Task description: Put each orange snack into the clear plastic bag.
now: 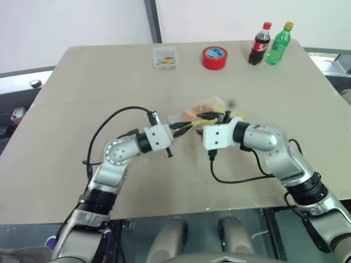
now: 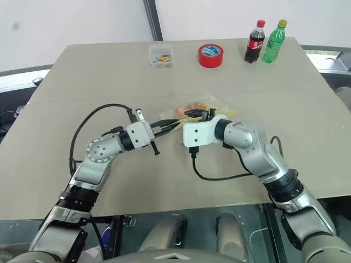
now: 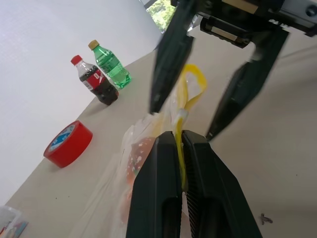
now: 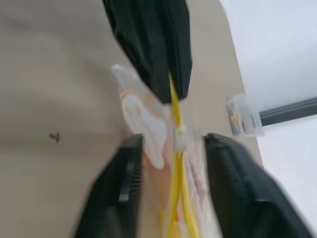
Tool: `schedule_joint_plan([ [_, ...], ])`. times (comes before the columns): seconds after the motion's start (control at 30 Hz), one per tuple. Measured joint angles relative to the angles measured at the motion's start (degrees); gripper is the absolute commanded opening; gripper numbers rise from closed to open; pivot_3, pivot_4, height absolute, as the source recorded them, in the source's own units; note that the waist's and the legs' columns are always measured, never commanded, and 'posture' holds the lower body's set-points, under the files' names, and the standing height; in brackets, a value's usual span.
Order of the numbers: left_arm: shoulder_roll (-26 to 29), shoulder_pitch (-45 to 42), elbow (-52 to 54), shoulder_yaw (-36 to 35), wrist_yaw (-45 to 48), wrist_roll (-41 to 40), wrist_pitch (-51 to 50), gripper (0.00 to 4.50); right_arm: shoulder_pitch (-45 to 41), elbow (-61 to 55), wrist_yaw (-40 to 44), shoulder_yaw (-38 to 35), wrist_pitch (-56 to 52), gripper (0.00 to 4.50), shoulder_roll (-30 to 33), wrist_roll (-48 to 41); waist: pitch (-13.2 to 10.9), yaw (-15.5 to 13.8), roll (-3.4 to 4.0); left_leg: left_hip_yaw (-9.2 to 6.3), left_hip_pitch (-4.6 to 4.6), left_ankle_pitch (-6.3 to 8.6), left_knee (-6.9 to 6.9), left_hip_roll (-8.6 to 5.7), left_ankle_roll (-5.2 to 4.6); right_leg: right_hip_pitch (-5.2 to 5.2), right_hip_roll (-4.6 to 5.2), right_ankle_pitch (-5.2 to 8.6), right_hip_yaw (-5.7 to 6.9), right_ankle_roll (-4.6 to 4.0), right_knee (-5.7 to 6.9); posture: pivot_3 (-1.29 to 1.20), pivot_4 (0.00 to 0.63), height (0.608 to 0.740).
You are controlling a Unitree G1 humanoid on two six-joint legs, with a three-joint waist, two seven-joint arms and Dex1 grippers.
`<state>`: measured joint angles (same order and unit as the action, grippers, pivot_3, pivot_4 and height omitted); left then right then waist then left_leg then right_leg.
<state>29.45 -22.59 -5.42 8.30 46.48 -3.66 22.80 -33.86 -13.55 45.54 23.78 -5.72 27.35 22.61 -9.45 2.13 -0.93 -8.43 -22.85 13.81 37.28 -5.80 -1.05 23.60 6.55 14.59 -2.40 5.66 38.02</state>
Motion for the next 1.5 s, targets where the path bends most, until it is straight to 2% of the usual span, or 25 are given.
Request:
schedule_joint_plan([
  [0.13,0.0,0.2,0.0,0.0,0.0,0.0,0.0,0.00,0.0,-0.2,0.0,0.0,0.1,2.30,-0.2,0.1,0.0,0.0,0.00,0.00,0.00,0.00,0.00,0.00,0.00,0.00,0.00,0.00,0.00,0.00,0.00,0.00,0.150,0.740],
  [0.17,0.0,0.3,0.0,0.0,0.0,0.0,0.0,0.00,0.0,-0.2,0.0,0.0,0.1,1.75,-0.2,0.1,0.0,0.0,0.00,0.00,0.00,0.00,0.00,0.00,0.00,0.00,0.00,0.00,0.00,0.00,0.00,0.00,0.150,0.740],
  [0.23,0.0,0.3,0.0,0.0,0.0,0.0,0.0,0.00,0.0,-0.2,0.0,0.0,0.1,1.02,-0.3,0.1,0.0,0.0,0.00,0.00,0.00,0.00,0.00,0.00,0.00,0.00,0.00,0.00,0.00,0.00,0.00,0.00,0.150,0.740],
  [1.17,0.0,0.4,0.0,0.0,-0.5,0.0,-0.1,0.00,0.0,0.5,-0.2,0.0,1.3,1.02,-0.4,1.7,0.0,0.0,0.00,0.00,0.00,0.00,0.00,0.00,0.00,0.00,0.00,0.00,0.00,0.00,0.00,0.00,0.150,0.740],
  [1.27,0.0,0.5,0.0,0.0,-0.5,0.0,-0.1,0.00,0.0,0.6,-0.5,0.0,1.3,0.16,-0.5,1.7,0.0,0.0,0.00,0.00,0.00,0.00,0.00,0.00,0.00,0.00,0.00,0.00,0.00,0.00,0.00,0.00,0.150,0.740],
  [1.3,0.0,0.5,0.0,0.0,-0.6,0.0,-0.1,0.00,0.0,0.6,-0.5,0.0,1.3,0.05,-0.5,1.7,0.0,0.0,0.00,0.00,0.00,0.00,0.00,0.00,0.00,0.00,0.00,0.00,0.00,0.00,0.00,0.00,0.150,0.740],
  [1.5,0.0,0.5,0.0,0.0,-0.6,0.0,-0.1,0.00,0.0,0.7,-0.5,0.0,1.3,0.05,-0.6,1.7,0.0,0.0,0.00,0.00,0.00,0.00,0.00,0.00,0.00,0.00,0.00,0.00,0.00,0.00,0.00,0.00,0.150,0.740],
])
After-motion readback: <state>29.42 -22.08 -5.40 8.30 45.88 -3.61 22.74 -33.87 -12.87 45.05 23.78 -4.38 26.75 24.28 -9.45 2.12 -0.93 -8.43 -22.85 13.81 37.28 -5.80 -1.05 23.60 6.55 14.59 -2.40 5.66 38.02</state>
